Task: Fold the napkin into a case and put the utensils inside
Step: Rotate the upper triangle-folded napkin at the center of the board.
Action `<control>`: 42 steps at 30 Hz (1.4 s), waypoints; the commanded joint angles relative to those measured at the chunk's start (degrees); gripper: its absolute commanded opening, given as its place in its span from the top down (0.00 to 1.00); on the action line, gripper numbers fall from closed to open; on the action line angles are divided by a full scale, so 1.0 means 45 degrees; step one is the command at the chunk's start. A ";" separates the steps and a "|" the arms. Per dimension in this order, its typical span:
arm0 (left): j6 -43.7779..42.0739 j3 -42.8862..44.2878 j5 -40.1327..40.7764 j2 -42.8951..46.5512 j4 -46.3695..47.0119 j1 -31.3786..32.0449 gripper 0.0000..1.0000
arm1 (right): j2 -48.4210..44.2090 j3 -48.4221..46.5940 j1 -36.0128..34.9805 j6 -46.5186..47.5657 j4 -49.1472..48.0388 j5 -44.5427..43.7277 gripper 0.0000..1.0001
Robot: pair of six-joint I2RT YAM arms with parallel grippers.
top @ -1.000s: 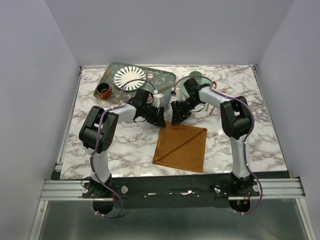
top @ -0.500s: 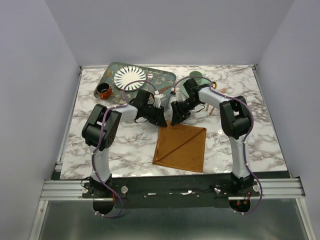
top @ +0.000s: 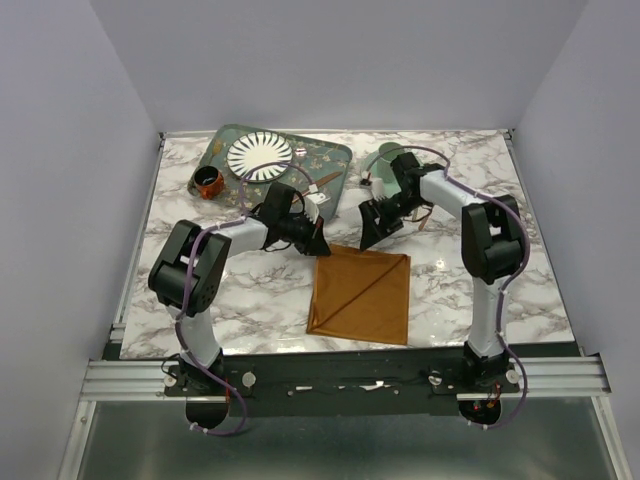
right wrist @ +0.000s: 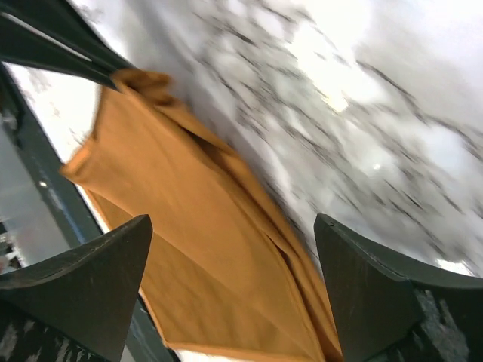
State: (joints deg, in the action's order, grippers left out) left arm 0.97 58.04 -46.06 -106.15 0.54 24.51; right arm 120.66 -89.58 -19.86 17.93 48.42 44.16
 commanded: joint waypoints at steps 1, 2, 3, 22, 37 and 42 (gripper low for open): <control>-0.2107 -0.0320 -0.0487 0.0951 0.0410 0.0236 1.00 | -0.0466 0.0278 0.1072 0.1793 0.1249 -0.1181 0.02; -0.2246 -0.0281 -0.0254 0.0952 0.0234 0.0314 1.00 | -0.0408 0.0220 0.1169 0.1970 0.1386 -0.1142 0.02; -0.2421 -0.0010 -0.0194 0.0836 -0.0019 0.0314 0.91 | -0.0427 0.0200 0.1267 0.2126 0.1523 -0.1123 0.03; -0.1056 0.0520 0.0646 0.0796 -0.2383 -0.0779 0.46 | -0.1012 0.0844 0.1268 0.2753 0.1915 -0.2586 0.46; -0.1193 0.1242 0.0958 0.0054 -0.3088 -0.0331 0.61 | -0.0993 0.1118 0.1385 0.2929 0.1837 -0.2958 0.59; -0.1154 0.1594 0.1154 -0.0278 -0.3068 -0.0213 0.67 | -0.1032 0.1118 0.1405 0.2987 0.1875 -0.3016 0.63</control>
State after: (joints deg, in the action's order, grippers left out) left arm -3.62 63.13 -42.70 -105.65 -12.95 23.03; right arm 117.82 -85.10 -13.85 30.13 56.49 31.94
